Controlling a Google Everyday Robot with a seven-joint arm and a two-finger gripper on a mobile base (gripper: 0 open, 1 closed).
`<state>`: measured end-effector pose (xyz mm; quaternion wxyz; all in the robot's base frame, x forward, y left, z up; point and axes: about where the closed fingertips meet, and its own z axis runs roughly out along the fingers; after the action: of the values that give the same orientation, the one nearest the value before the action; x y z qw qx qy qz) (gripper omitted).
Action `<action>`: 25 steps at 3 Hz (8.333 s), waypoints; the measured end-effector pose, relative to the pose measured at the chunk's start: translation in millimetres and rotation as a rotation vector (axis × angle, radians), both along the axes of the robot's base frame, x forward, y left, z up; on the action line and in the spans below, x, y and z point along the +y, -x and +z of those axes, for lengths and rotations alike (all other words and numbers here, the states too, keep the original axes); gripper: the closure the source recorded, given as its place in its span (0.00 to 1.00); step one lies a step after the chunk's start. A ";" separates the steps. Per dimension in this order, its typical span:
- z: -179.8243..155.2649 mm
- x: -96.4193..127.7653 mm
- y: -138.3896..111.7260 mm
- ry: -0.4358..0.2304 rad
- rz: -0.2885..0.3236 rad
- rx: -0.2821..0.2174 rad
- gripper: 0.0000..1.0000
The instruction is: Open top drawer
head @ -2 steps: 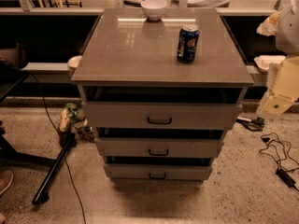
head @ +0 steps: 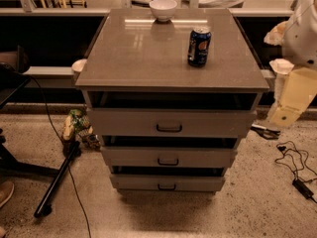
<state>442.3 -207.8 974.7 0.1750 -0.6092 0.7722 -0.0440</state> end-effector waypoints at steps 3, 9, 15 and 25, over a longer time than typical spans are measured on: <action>-120.7 32.6 -17.5 -0.016 0.112 0.130 0.00; -278.2 21.5 -104.3 -0.013 0.224 0.231 0.00; -339.1 31.0 -163.7 -0.064 0.196 0.272 0.00; -326.5 14.3 -115.7 -0.018 0.223 0.397 0.00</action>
Offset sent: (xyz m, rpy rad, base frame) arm 0.0153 0.0326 -0.1278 -0.0080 0.1526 0.1148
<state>557.9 -193.6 648.2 0.0289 -0.6860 0.7196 0.1033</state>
